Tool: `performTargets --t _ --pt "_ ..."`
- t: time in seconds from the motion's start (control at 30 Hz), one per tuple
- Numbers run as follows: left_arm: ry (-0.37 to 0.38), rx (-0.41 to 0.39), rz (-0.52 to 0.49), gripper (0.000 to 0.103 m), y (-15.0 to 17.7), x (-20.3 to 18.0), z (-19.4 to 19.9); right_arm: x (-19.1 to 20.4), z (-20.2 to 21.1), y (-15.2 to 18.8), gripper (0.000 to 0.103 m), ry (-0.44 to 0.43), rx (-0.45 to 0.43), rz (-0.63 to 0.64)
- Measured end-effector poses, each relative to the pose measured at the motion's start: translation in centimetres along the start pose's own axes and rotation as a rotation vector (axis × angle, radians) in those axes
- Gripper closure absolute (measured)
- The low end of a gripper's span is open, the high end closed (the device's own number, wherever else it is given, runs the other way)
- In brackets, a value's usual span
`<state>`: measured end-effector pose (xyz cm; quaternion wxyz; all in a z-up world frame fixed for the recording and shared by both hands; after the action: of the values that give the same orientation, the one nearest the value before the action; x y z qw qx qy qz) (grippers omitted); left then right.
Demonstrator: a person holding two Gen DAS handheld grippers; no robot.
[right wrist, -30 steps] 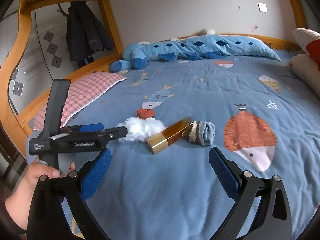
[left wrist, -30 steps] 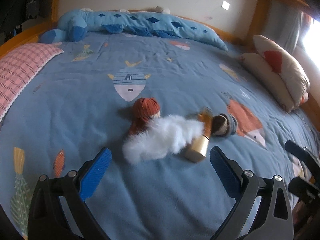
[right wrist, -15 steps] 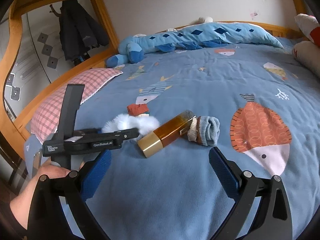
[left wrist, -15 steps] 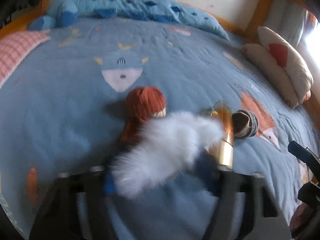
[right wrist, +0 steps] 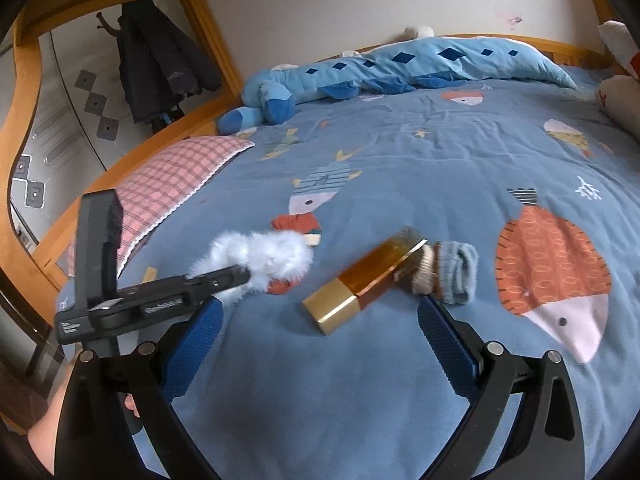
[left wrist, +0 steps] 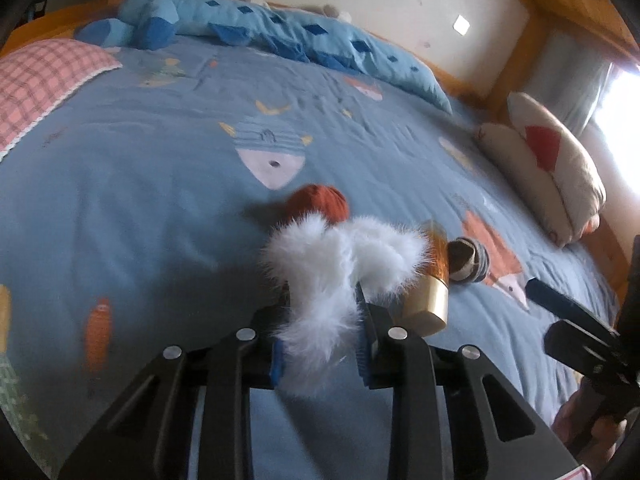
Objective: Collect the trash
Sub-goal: 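Grasp the rust-red sock with the right tool while the left holds the fluffy item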
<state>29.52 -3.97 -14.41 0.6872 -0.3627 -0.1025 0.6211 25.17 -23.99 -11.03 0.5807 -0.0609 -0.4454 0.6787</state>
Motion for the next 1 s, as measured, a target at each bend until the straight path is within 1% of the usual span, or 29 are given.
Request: performTargets --t 0.13,0.27,0.4,0.57,0.63,0.67,0.73,0.77,0.8,1.0 --pt "-0.015 -0.034 0.021 0.075 -0.7 1.8 2.0 1.6 -1.2 -0.5 0.008 -0.018 0.013 0.029" --pt "-0.026 -0.048 0.057 0.075 -1.0 3.7 2.9 2.7 -2.5 -0.9 0.008 -0.054 0.031 0.010" --pt "-0.032 -0.061 0.086 0.075 -1.1 5.2 3.2 3.8 -4.1 -1.6 0.008 -0.058 0.037 0.016" --pt "-0.037 -0.084 0.111 0.075 -1.5 6.7 3.6 5.5 -6.5 -2.9 0.009 -0.072 0.032 0.056" --pt "-0.040 -0.093 0.120 0.075 -1.7 7.2 3.7 6.0 -7.7 -3.4 0.009 -0.044 0.046 0.085" --pt "-0.039 -0.095 0.124 0.075 -1.8 7.3 3.7 6.2 -8.3 -3.6 0.011 -0.029 0.056 0.098" --pt "-0.045 -0.097 0.126 0.075 -1.8 7.6 3.8 6.3 -10.3 -3.7 0.022 -0.008 0.093 0.123" --pt "-0.048 -0.097 0.125 0.075 -1.8 7.6 3.8 6.2 -11.0 -3.7 0.031 -0.007 0.114 0.128" --pt "-0.050 -0.096 0.123 0.075 -1.8 7.6 3.8 6.0 -12.1 -3.6 0.034 0.004 0.145 0.125" --pt "-0.042 -0.099 0.139 0.075 -1.9 7.8 4.0 4.5 -15.4 -4.0 0.034 0.104 0.183 0.099"
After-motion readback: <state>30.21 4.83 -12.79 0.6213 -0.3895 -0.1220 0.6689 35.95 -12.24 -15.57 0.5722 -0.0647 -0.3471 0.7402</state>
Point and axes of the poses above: each gripper's, at about its wrist camera, not at the fingertips, and z roughly against the way its jaws point, x to its left, y to its underside, the point moved 2 cm from there along -z, roughly the way its jaws point, and after that the axes turned 1 degree about -y, right-handed, at the moved point
